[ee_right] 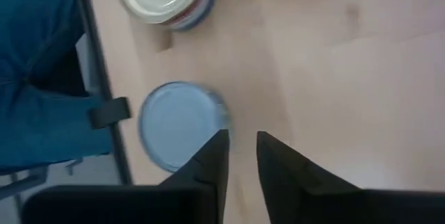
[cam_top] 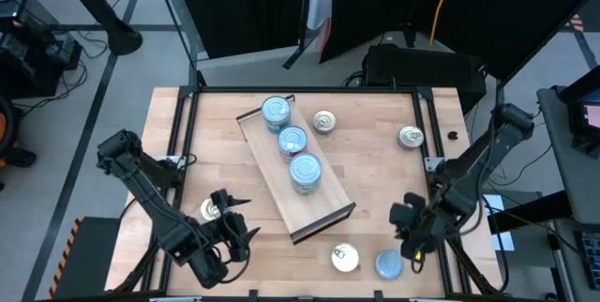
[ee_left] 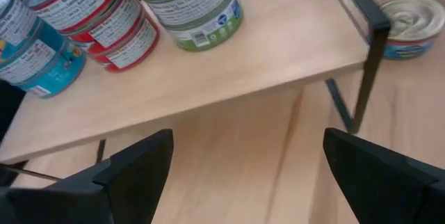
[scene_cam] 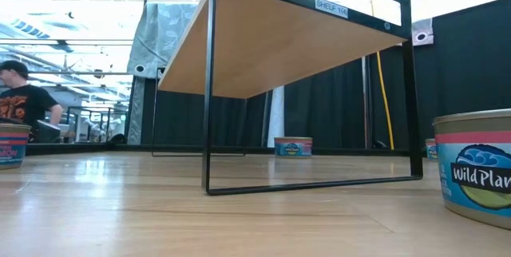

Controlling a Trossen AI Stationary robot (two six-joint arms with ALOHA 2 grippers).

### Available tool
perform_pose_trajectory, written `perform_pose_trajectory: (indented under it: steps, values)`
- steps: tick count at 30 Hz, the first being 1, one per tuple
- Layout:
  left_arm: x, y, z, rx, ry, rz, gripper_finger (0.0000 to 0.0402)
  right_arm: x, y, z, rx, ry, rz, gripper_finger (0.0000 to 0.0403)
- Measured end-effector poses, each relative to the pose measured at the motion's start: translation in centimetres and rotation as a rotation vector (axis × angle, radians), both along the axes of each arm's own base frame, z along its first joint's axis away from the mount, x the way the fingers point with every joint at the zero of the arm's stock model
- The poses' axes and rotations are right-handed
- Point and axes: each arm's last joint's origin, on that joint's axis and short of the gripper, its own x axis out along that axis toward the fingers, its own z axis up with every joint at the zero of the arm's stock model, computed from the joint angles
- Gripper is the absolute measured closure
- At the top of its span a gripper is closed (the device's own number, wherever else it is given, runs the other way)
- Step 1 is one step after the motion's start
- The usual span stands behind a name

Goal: Stack canned seafood by type on shelf
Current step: Stack the green tuna can on top of the green tuna cans on the shelf

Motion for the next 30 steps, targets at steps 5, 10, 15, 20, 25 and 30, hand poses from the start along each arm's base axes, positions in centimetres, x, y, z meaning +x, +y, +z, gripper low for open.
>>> perform_pose_trajectory:
  steps: [5,10,15,20,25,30]
  values:
    - [-0.8,-0.7,-0.7,0.000,-0.010,-0.025,0.0032,0.6,1.7,-1.6,0.009,0.035,-0.015,0.0373]
    - [-1.7,-0.8,-2.2,-0.026,-0.020,0.009,0.0032,1.3,2.6,-3.2,-0.030,0.071,-0.025,0.0400]
    - [-2.2,-1.0,-3.2,-0.070,-0.046,0.037,0.0032,2.0,3.5,-4.5,-0.037,0.074,-0.011,0.0400]
    - [-2.0,-1.3,-3.3,-0.105,-0.072,0.039,0.0032,2.4,4.1,-5.7,-0.044,0.104,0.008,0.0401]
    - [-2.0,-1.3,-3.3,-0.107,-0.078,0.041,0.0032,2.5,4.2,-6.3,-0.066,0.117,0.018,0.0402]
    - [-1.9,-1.2,-3.2,-0.091,-0.089,0.039,0.0032,2.5,4.2,-6.3,-0.074,0.114,0.016,0.0402]
